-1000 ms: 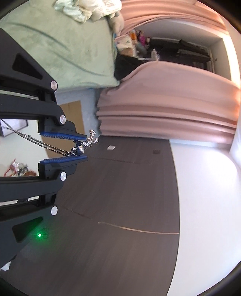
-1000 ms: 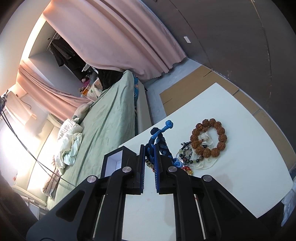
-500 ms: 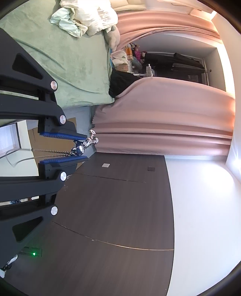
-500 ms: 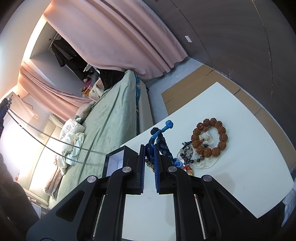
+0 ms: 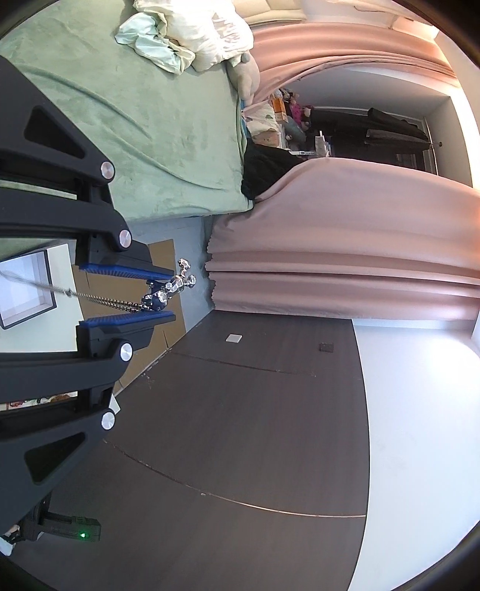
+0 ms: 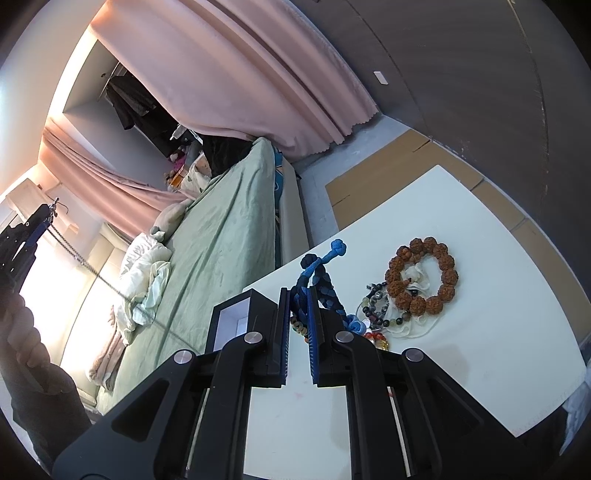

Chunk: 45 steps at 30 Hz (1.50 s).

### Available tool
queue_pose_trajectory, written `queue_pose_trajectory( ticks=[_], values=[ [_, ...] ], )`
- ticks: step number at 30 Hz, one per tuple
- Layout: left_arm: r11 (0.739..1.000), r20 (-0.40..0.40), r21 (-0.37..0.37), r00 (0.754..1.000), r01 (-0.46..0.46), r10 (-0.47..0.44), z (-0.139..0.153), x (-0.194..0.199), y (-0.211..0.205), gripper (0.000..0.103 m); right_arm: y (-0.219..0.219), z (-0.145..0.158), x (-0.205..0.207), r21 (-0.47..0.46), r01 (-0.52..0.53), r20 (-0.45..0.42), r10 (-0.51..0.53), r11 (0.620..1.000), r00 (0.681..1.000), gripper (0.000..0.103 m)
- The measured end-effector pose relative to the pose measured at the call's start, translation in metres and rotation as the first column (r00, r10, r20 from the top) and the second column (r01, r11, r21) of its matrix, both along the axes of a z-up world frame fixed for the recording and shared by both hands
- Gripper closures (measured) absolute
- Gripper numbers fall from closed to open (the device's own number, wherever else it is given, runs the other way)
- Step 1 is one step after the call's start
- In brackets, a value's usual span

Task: Organize jewelry
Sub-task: 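Lift the blue bracelet and silver chain and carry both toward the black box, then open the left gripper over the box while the right releases the blue bracelet inside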

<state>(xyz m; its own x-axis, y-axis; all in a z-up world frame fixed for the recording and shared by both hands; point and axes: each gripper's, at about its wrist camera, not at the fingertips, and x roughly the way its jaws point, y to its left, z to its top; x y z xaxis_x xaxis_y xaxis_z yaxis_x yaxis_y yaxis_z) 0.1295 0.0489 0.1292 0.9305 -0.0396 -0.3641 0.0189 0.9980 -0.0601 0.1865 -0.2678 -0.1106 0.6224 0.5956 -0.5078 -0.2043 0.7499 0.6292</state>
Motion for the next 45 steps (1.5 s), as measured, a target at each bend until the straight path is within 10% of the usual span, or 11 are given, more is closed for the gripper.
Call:
queue_pose_trajectory(
  ticks=[14,26,30,37,41,45],
  values=[
    [1.0,-0.036,-0.025,0.999,-0.004,0.003,-0.023,0.014,0.002,0.088,0.003,0.003,-0.002,-0.008,-0.016,0.005,0.016,1.0,1.0,0.093],
    [0.98,-0.188,-0.196,0.982,-0.021,-0.017,-0.115,0.029,0.021,0.086,0.016,0.006,-0.002,-0.027,-0.054,0.017,0.054,0.998,0.998,0.093],
    [0.956,-0.206,-0.288,0.979,-0.061,0.001,-0.148,0.015,0.035,0.041,0.027,0.007,-0.001,-0.043,-0.083,0.022,0.084,0.996,0.996,0.093],
    [0.935,-0.301,-0.333,0.954,-0.122,0.017,-0.193,0.005,0.055,0.038,0.069,0.01,0.009,-0.071,-0.196,0.033,0.198,0.978,0.98,0.093],
    [0.941,-0.271,-0.316,0.962,-0.124,0.036,-0.192,-0.007,0.061,0.01,0.096,0.017,0.011,-0.086,-0.261,0.046,0.266,0.961,0.963,0.093],
    [0.945,-0.281,-0.302,0.959,-0.126,0.039,-0.194,-0.014,0.065,0.009,0.13,0.026,0.009,-0.123,-0.327,0.073,0.338,0.937,0.938,0.093]
  ],
)
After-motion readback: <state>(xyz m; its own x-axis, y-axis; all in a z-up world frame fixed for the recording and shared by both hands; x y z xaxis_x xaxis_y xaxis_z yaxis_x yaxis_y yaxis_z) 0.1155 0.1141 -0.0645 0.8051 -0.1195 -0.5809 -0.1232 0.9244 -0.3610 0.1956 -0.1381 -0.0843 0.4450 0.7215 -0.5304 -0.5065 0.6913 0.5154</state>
